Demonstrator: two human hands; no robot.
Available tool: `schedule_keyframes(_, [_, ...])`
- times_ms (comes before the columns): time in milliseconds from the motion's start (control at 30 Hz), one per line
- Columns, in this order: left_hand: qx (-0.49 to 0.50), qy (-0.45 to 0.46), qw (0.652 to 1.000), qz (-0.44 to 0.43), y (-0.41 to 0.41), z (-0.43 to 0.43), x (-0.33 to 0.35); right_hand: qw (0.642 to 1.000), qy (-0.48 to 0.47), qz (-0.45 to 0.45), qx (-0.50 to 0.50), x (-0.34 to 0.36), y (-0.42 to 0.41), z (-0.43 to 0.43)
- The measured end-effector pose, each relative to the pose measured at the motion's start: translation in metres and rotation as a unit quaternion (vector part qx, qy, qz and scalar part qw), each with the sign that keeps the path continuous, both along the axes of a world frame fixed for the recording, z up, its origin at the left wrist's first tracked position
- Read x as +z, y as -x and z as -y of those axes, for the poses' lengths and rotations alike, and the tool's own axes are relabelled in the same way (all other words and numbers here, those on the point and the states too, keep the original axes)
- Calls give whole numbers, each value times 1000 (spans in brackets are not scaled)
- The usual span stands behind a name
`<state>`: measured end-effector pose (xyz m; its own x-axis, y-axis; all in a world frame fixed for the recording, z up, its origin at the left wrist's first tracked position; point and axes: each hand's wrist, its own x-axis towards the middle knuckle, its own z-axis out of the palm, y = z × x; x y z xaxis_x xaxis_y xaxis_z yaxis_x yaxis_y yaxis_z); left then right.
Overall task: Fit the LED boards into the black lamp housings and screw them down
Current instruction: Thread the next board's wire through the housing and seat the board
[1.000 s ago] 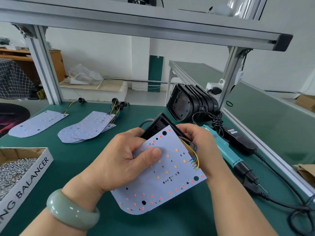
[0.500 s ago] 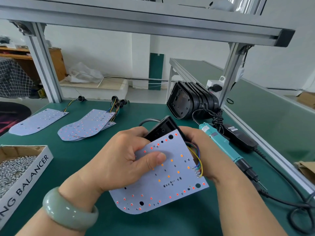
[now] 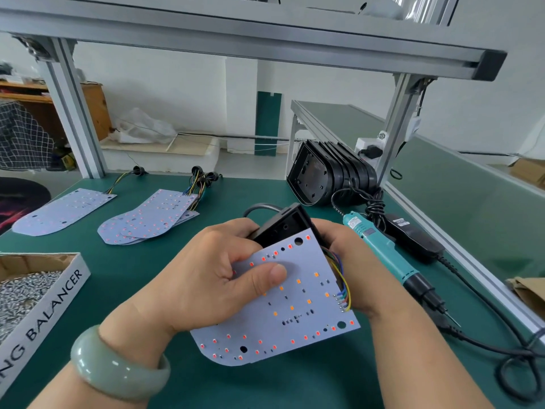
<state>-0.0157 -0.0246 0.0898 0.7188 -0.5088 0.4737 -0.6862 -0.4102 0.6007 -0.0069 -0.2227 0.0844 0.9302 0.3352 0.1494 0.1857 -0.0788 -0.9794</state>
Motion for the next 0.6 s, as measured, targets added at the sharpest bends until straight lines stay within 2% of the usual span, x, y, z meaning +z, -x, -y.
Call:
schedule_keyframes(67, [-5, 5, 1000, -3, 1, 0, 1, 1000, -6, 4, -9, -2, 5, -3])
schedule_keyframes(167, [-10, 1, 1000, -6, 3, 1, 1, 995, -73, -42, -51, -7, -2, -10])
schedule_keyframes(233, [-10, -2, 1000, -6, 2, 1, 1, 992, -60, -84, -67, -2, -6, -13])
schedule_keyframes(300, [-12, 4, 1000, -15, 2, 1, 1, 989, -91, -119, -14, -8, -8, -5])
schedule_keyframes(367, [-15, 8, 999, -35, 1, -1, 1, 994, -72, -84, -12, -8, -16, -2])
schedule_keyframes(433, [-17, 40, 997, -60, -1, -4, 0, 995, -57, -48, 59, -16, -12, 13])
schedule_keyframes(500, [-22, 115, 985, -124, -2, -6, -2, 976, -154, -92, 126, -19, -9, 20])
schedule_keyframes(567, [-29, 196, 957, -212, -3, -8, -7, 936, -277, -152, 153, -24, -10, 18])
schedule_keyframes(600, [-32, 235, 938, -252, -4, -8, -9, 923, -307, -176, 152, -22, -10, 11])
